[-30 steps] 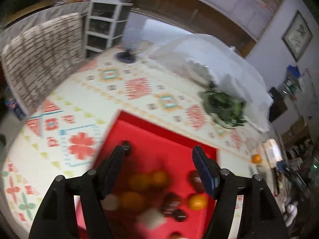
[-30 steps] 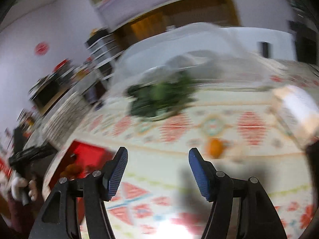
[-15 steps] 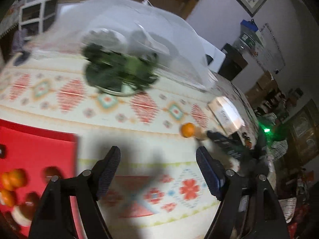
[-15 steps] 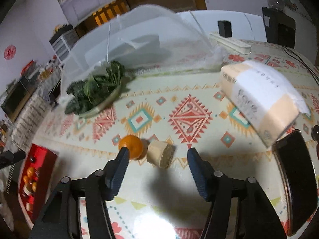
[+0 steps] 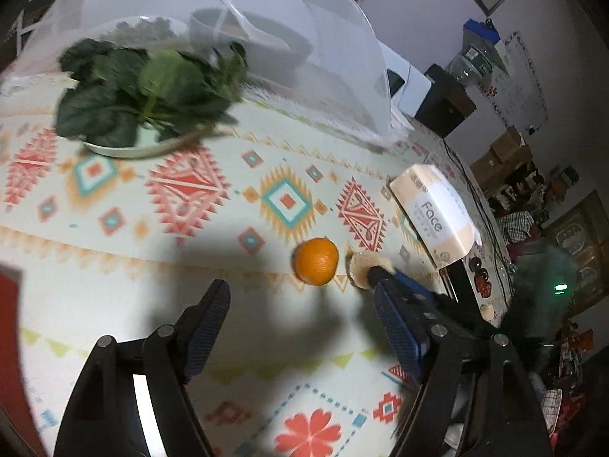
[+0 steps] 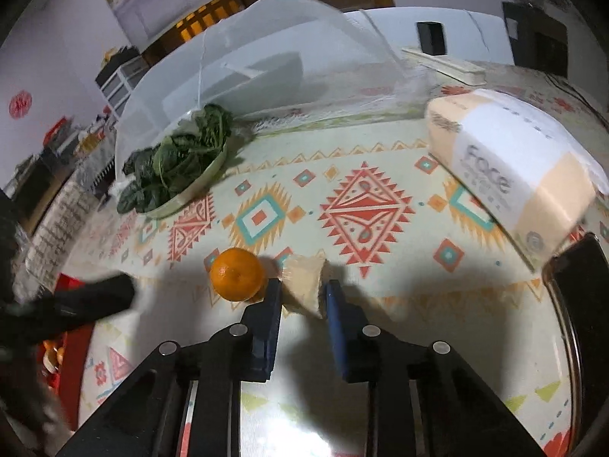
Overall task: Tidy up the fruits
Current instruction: 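Grasp a white chunk with the right tool while the left approaches an orange, then grasp the orange with the left tool while the right holds the white chunk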
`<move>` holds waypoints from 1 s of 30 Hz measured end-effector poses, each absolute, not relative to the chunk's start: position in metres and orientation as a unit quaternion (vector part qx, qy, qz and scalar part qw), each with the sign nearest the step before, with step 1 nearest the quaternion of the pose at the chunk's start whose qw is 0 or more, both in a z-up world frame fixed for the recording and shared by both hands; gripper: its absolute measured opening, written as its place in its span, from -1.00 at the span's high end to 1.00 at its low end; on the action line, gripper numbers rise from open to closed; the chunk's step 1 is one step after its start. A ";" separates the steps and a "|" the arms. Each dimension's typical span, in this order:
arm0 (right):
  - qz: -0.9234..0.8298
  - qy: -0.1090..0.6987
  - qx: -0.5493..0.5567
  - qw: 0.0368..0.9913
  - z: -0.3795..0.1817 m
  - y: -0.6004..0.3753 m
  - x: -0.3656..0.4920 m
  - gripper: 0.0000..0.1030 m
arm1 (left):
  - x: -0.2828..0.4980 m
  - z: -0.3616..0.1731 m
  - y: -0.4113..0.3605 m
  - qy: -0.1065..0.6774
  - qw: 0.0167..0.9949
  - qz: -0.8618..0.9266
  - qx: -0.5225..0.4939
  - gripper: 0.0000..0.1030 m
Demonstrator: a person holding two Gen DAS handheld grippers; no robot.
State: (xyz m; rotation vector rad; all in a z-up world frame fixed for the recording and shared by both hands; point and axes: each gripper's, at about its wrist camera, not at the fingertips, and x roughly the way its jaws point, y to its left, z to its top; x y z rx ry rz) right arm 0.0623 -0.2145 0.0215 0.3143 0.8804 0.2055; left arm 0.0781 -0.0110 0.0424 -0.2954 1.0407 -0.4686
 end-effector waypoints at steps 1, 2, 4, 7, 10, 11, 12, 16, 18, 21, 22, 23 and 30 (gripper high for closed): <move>0.097 0.420 0.159 0.888 0.023 -0.219 0.061 0.56 | 0.079 0.040 -0.015 0.491 0.832 -0.222 -0.136 -0.50; 0.094 0.416 0.169 0.889 0.025 -0.225 0.059 0.56 | 0.080 0.038 -0.022 0.490 0.832 -0.225 -0.130 -0.50; 0.087 0.406 0.188 0.890 0.029 -0.237 0.055 0.57 | 0.083 0.033 -0.034 0.488 0.833 -0.231 -0.117 -0.50; 0.083 0.403 0.205 0.888 0.030 -0.245 0.054 0.57 | 0.087 0.028 -0.052 0.484 0.838 -0.237 -0.087 -0.50; 0.084 0.408 0.213 0.884 0.027 -0.248 0.056 0.57 | 0.088 0.023 -0.067 0.478 0.847 -0.230 -0.040 -0.19; 0.085 0.411 0.213 0.882 0.026 -0.247 0.058 0.56 | 0.088 0.022 -0.070 0.478 0.848 -0.227 -0.028 -0.01; 0.086 0.413 0.211 0.882 0.024 -0.247 0.058 0.56 | 0.087 0.020 -0.071 0.479 0.849 -0.222 -0.017 0.29; 0.103 0.419 0.204 0.879 0.020 -0.241 0.062 0.50 | 0.082 0.017 -0.066 0.483 0.848 -0.216 -0.017 0.43; 0.106 0.424 0.193 0.878 0.017 -0.235 0.063 0.45 | 0.076 0.020 -0.060 0.482 0.850 -0.212 -0.024 0.43; 0.101 0.427 0.176 0.881 0.014 -0.229 0.064 0.41 | 0.064 0.030 -0.051 0.471 0.856 -0.213 -0.032 0.43; 0.100 0.427 0.173 0.882 0.013 -0.228 0.064 0.42 | 0.058 0.036 -0.045 0.465 0.859 -0.213 -0.038 0.44; 0.099 0.428 0.171 0.882 0.013 -0.229 0.064 0.44 | 0.053 0.041 -0.039 0.460 0.861 -0.214 -0.047 0.44; 0.089 0.422 0.154 0.889 0.015 -0.224 0.061 0.47 | 0.002 0.084 0.037 0.406 0.884 -0.201 -0.113 0.58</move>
